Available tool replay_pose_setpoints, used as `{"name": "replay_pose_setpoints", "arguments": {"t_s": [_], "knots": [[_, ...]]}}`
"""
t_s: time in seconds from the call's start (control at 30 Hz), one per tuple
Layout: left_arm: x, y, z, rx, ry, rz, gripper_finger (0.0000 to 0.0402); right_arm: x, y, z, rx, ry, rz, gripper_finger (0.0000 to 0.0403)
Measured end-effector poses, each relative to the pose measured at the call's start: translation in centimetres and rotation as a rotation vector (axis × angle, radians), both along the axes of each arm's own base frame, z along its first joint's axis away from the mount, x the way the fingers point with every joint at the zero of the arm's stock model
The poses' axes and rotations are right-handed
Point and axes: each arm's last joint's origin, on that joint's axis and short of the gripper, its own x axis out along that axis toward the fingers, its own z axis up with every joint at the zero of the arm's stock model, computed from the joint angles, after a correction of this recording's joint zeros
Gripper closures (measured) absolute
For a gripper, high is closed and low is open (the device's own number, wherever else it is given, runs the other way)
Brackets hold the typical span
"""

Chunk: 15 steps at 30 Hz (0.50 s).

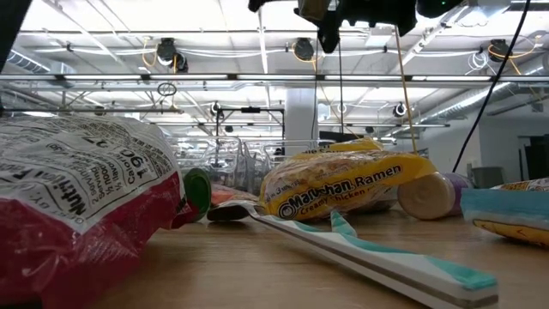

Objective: Pick & Place Food Item
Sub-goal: Put the white spice bottle into the left transparent bin

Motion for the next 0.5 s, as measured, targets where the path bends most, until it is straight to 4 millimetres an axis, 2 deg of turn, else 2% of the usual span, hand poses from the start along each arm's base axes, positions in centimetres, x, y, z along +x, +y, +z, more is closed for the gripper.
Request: {"name": "replay_pose_setpoints", "arguments": {"t_s": [0.23, 0.5], "knots": [[0.5, 0.7, 0.0, -0.046, 0.058, -0.028, 0.0078, 0.7, -0.2, -1.4, 0.015, 0.071, 0.046, 0.0212], [0.2, 0.6, -0.7, -0.118, 0.129, -0.035, 0.008, 2.6, 0.3, -3.5, 0.048, 0.12, 0.115, 0.0212]]}}
